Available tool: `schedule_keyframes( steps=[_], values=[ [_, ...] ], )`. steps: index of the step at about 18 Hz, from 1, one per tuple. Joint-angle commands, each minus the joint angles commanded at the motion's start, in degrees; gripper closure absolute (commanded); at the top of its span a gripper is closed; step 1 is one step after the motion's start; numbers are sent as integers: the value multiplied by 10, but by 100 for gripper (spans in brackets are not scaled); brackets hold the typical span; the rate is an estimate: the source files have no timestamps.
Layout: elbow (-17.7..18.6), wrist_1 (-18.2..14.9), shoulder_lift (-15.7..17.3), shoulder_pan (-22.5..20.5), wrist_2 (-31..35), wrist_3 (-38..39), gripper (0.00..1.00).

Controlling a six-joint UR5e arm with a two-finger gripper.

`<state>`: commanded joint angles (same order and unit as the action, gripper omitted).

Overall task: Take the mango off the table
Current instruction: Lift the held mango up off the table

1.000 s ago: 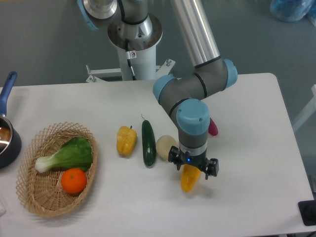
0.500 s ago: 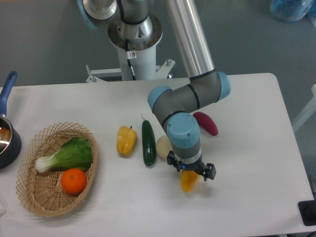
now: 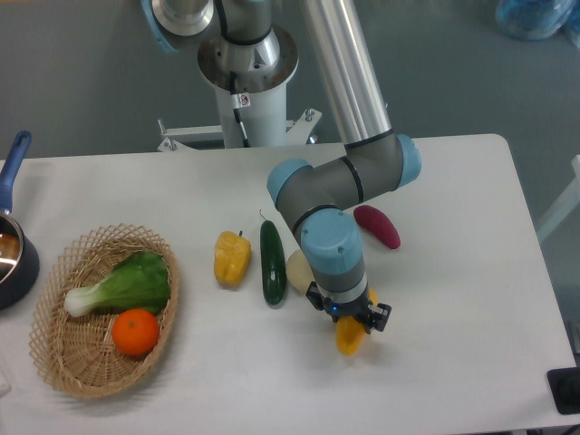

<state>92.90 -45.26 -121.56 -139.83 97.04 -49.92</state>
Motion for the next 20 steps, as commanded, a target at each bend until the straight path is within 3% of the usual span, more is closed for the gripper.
schedule_keyframes(
  steps=[3, 7, 11, 14, 20],
  values=[
    [3, -4, 16, -7, -28, 0, 81],
    [35, -7, 66, -39, -40, -2, 79],
    [38, -46, 94, -68, -65, -65, 79],
    [46, -62, 98, -73, -64, -117, 77],
    [40, -64, 107, -72, -68, -124, 75]
  ],
)
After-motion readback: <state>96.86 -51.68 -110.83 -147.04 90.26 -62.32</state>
